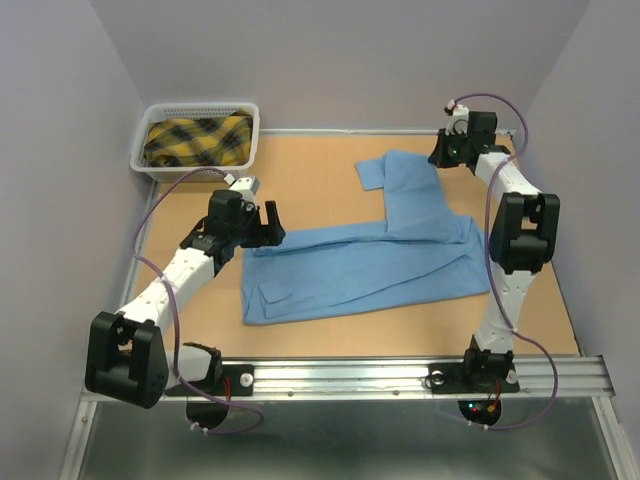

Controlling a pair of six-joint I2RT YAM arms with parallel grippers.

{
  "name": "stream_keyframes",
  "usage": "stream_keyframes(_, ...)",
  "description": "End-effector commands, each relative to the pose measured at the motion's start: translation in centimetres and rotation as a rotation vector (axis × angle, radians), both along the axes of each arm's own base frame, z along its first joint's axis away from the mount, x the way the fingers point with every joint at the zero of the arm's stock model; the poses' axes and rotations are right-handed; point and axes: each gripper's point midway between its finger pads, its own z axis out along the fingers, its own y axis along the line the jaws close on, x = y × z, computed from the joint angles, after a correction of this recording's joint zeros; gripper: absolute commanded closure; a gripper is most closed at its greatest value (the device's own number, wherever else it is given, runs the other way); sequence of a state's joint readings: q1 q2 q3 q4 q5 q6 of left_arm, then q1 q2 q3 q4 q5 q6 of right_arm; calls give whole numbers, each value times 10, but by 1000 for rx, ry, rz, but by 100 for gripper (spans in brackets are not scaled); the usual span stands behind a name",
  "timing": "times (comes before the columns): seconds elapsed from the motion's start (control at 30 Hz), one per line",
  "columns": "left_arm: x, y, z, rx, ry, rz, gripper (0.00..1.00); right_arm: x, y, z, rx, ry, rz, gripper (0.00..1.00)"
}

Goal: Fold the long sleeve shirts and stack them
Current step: Fold the shirt

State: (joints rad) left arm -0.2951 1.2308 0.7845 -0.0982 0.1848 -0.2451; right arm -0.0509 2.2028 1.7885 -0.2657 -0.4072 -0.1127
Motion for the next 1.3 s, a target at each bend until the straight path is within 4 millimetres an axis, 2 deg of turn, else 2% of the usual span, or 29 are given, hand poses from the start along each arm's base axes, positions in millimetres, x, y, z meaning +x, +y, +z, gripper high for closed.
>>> stream_keyframes(0.0, 3, 2, 17, -8, -66, 21, 4, -29, 22, 97, 71, -143, 42, 99)
stream_keyframes(0.03, 3, 3, 18, -8, -69, 24, 4, -38, 28, 103, 94, -135, 39, 99)
stream_keyframes(0.07, 3, 4, 20, -7, -76, 29, 4, -52, 32, 94, 107, -101, 36, 99)
stream_keyframes(0.1, 4, 5, 21, -6, -79, 35, 4, -66, 36, 114, 119, -129, 41, 99)
stream_keyframes(0.17, 5, 6, 22, -5, -84, 43, 4, -89, 51, 119, 188, -97, 63, 100)
stream_keyframes(0.2, 5, 7, 23, -2, -88, 49, 5, -111, 58, 122, 216, -88, 89, 99)
stream_keyframes(0.27, 5, 8, 23, -2, -89, 53, 5, -134, 65, 124, 250, -71, 110, 99)
stream_keyframes(0.3, 4, 8, 22, -2, -86, 56, 5, -151, 78, 110, 265, -26, 133, 99)
stream_keyframes(0.33, 4, 8, 23, -5, -87, 60, 5, -164, 84, 109, 289, -10, 155, 99)
stream_keyframes(0.37, 4, 8, 22, -7, -85, 61, 5, -179, 92, 121, 314, -23, 183, 99)
stream_keyframes(0.4, 3, 8, 22, -12, -83, 59, 5, -195, 97, 107, 336, 24, 199, 99)
stream_keyframes(0.43, 2, 6, 23, -21, -81, 55, 5, -211, 107, 117, 358, 13, 234, 99)
stream_keyframes(0.47, 1, 6, 22, -26, -79, 60, 5, -220, 112, 115, 366, 24, 247, 99)
stream_keyframes(0.5, 1, 5, 23, -31, -81, 60, 5, -236, 117, 102, 377, 63, 258, 99)
stream_keyframes(0.63, -1, 3, 21, -55, -74, 62, 5, -277, 142, 97, 416, 112, 313, 99)
stream_keyframes(0.67, -2, 2, 19, -54, -66, 60, 5, -291, 145, 83, 419, 151, 321, 99)
stream_keyframes(0.77, -2, 2, 15, -55, -54, 60, 5, -319, 162, 76, 430, 190, 371, 99)
stream_keyframes(0.87, -2, 1, 11, -58, -43, 63, 6, -343, 173, 59, 425, 238, 405, 99)
stream_keyframes(1.07, -5, -5, 10, -94, -26, 53, 6, -370, 188, 48, 432, 268, 485, 96)
stream_keyframes(1.17, -8, -7, 10, -104, -26, 53, 6, -382, 192, 37, 435, 318, 508, 78)
stream_keyframes(1.2, -9, -9, 11, -110, -26, 47, 6, -385, 191, 33, 436, 331, 505, 66)
stream_keyframes(1.27, -12, -15, 13, -119, -28, 33, 6, -392, 188, 23, 432, 353, 494, 61)
